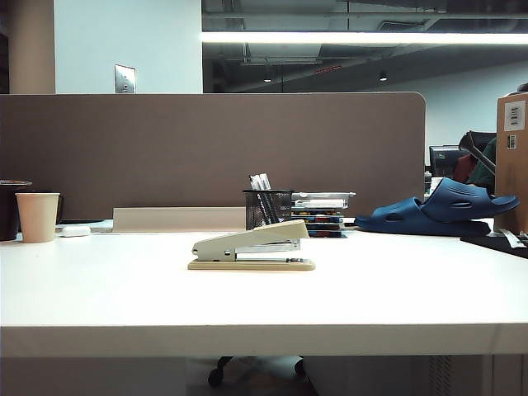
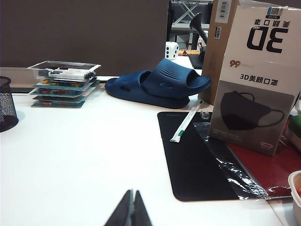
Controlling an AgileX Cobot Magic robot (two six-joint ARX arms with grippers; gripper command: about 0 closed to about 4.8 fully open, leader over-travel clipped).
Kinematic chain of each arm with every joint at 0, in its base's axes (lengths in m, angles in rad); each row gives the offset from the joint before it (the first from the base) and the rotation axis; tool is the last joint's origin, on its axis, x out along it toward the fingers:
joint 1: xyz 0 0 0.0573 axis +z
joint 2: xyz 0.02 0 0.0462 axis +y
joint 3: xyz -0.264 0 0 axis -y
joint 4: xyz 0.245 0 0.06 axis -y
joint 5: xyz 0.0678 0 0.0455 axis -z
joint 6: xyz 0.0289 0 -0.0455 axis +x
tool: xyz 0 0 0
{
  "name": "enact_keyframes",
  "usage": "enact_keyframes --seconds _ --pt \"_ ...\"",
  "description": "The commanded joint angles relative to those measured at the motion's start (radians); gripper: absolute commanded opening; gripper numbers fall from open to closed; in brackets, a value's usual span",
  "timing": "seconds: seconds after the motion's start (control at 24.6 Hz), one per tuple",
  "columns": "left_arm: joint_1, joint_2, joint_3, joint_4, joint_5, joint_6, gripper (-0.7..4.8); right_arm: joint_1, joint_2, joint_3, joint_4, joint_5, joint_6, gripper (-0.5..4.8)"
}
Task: Press the stapler down.
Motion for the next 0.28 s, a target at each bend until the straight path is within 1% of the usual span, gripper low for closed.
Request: enact_keyframes --seconds 0.04,0.28 --pt "0.0 0.0 0.002 0.003 0.003 0.004 -0.05 0.0 -0.006 0.005 -0.021 0.001 -0.002 -0.09" --pt "0.0 0.0 0.002 0.003 0.003 0.004 -0.05 0.0 -0.006 0.005 -0.034 0.001 -0.002 -0.09"
